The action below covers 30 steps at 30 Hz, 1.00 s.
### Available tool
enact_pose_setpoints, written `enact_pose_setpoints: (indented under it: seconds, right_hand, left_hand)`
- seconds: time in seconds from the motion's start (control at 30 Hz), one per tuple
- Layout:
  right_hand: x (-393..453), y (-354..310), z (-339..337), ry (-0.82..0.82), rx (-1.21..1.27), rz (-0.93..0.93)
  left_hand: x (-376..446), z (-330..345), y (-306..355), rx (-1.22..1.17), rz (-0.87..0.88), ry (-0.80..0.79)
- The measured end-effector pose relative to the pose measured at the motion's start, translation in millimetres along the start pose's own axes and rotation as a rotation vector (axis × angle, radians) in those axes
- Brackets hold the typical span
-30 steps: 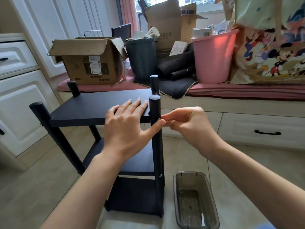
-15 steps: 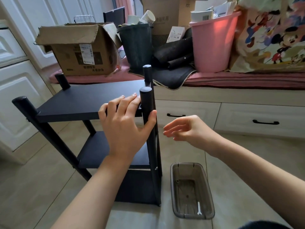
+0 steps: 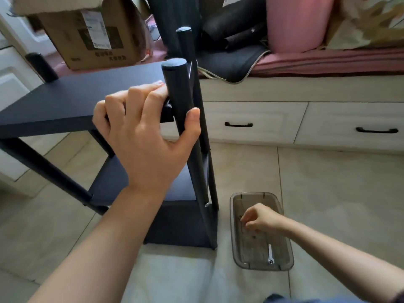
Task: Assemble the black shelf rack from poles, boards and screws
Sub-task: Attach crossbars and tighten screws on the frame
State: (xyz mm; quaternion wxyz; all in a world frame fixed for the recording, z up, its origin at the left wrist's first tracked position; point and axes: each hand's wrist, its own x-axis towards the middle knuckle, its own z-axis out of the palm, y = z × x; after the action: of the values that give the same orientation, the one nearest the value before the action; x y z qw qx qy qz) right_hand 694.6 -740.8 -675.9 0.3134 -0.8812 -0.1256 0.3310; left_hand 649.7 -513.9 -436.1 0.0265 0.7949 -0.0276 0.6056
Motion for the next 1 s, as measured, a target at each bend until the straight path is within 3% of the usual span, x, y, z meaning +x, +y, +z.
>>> enact_pose_setpoints:
  seconds: [0.2, 0.4, 0.5, 1.0]
  right_hand:
    - [29, 46, 51, -0.153, -0.261, 0.154]
    - [42, 82, 88, -0.312, -0.71, 0.177]
    - [46, 86, 94, -0.319, -0.809, 0.145]
    - [39, 65, 63, -0.222, -0.66, 0.098]
  left_hand:
    - [-3, 3, 0, 0.001, 0.006, 0.021]
    - [-4, 7, 0, -0.019, -0.011, 0.053]
    - [-4, 7, 0, -0.023, -0.003, 0.046]
    - [-1, 1, 4, -0.036, -0.02, 0.001]
